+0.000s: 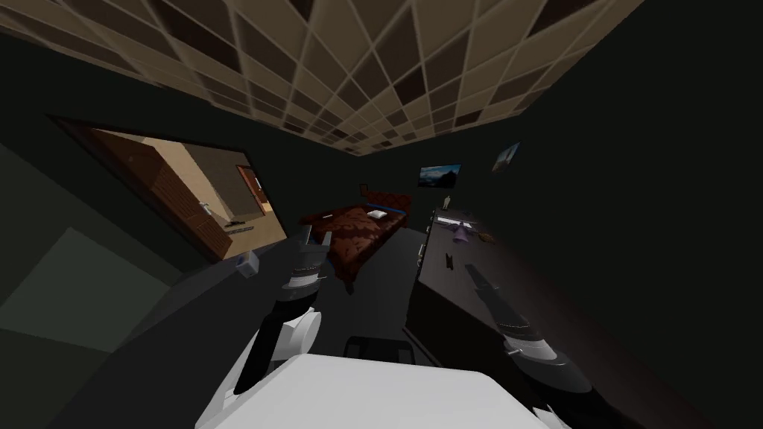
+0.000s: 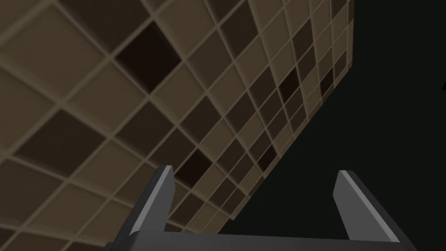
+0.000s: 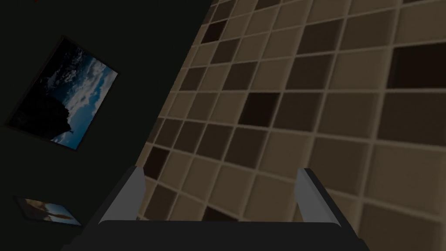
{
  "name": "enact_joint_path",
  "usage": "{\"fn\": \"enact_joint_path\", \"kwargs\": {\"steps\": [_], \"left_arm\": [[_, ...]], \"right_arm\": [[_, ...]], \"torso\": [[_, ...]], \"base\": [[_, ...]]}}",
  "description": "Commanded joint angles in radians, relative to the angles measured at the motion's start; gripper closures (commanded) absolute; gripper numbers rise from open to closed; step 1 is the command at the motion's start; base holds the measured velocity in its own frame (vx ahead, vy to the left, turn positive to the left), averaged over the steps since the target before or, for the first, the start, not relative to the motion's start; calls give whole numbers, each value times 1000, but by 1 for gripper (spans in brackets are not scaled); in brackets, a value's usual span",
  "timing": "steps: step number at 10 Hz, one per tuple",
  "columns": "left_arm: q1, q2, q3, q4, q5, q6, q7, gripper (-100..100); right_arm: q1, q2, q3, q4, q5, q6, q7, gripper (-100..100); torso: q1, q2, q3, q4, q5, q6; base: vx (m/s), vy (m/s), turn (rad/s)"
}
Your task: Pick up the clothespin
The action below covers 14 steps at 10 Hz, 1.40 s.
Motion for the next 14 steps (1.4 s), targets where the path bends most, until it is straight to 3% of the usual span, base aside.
{"fn": "enact_joint_path", "kwargs": {"steps": [1,6,7,8,9,10,11,12,13,14], "left_arm": [[0,0,0,0,0,0,0,0],[0,0,0,0,0,0,0,0],[0,0,0,0,0,0,0,0],[0,0,0,0,0,0,0,0],[0,0,0,0,0,0,0,0],[0,0,0,0,0,0,0,0],[0,0,0,0,0,0,0,0],[0,0,0,0,0,0,0,0],[0,0,0,0,0,0,0,0],[0,0,0,0,0,0,0,0]], "right_arm": [[34,-19,-14,14,18,-12,26,-100],[187,-162,-112,82,146,-9,158,-100],[209,-177,-112,82,146,-9,165,-100],[247,-216,-136,102,178,-8,203,-100],[257,-220,-136,102,178,-8,203,-100],[282,-265,-160,123,210,-5,240,-100],[305,-265,-160,123,210,-5,240,-100],[341,-311,-183,145,241,-2,278,-100],[354,-312,-183,145,241,-2,278,-100],[395,-355,-206,168,271,2,316,-100]], "torso": [[0,0,0,0,0,0],[-2,0,0,0,0,0],[-2,0,0,0,0,0],[-2,0,0,0,0,1],[-3,0,0,0,-1,0],[-3,0,0,0,-1,1],[-4,0,0,0,-1,0],[-4,0,0,0,-1,1],[-4,0,0,0,-1,0],[-4,0,0,0,-1,1]], "base": [[2,37,139],[0,40,297],[2,15,194],[5,14,273],[5,4,146],[2,7,285],[2,-3,157],[0,0,300],[0,-9,180],[-3,-10,271]]}}
